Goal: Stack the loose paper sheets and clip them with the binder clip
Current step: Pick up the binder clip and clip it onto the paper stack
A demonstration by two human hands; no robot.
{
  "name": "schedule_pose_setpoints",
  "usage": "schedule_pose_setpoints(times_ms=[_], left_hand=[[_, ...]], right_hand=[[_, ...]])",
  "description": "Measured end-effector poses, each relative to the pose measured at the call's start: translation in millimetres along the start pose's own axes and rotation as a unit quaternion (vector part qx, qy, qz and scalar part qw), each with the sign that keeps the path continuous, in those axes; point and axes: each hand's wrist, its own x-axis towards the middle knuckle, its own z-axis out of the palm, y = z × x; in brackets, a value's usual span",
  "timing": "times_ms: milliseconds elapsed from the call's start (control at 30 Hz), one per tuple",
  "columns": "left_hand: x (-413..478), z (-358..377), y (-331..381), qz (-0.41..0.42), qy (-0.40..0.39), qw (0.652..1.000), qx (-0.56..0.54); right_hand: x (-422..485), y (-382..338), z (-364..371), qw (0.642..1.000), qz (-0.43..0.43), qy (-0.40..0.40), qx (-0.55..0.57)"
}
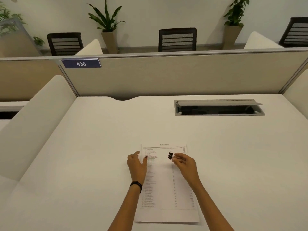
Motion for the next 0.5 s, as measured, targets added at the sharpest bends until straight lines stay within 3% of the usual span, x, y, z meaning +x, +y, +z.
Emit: schedule_pose_setpoints(times_ms=[133, 500], left_hand=[[18.8, -0.1, -10.7, -0.036, -0.022, 0.999, 0.024], [40.7, 17.8, -2.7, -0.041, -0.035, 0.996, 0.074]], right_hand=[[5.8, 13.6, 8.7, 1.0, -0.013, -0.012, -0.013], [7.9, 38.8, 10.2, 1.0, 0.003, 0.0, -0.006]])
